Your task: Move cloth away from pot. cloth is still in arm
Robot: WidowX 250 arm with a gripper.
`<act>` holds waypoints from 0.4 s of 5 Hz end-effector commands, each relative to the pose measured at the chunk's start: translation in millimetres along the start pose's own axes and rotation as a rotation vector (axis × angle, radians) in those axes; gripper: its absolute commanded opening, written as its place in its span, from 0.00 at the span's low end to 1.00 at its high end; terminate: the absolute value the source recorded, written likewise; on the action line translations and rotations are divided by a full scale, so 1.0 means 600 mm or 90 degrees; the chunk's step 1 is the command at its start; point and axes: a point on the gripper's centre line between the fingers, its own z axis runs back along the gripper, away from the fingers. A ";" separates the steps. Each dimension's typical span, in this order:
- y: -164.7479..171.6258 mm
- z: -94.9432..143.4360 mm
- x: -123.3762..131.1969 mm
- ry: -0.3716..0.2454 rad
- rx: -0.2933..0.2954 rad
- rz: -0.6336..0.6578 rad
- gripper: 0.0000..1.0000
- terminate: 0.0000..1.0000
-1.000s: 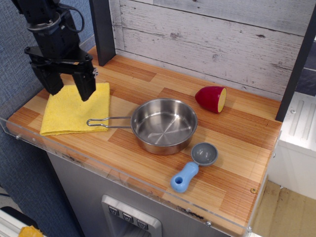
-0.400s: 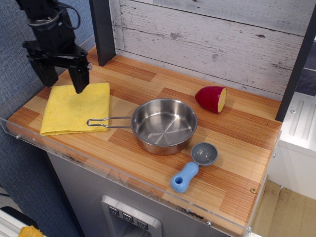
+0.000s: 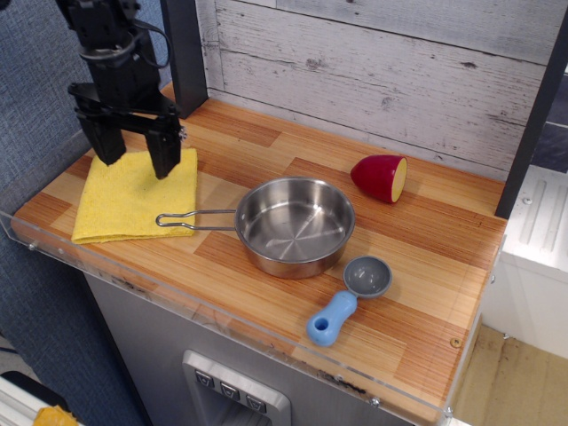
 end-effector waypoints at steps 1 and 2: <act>-0.009 0.000 0.011 -0.032 0.044 -0.025 1.00 0.00; -0.010 -0.005 0.012 -0.029 0.052 -0.034 1.00 0.00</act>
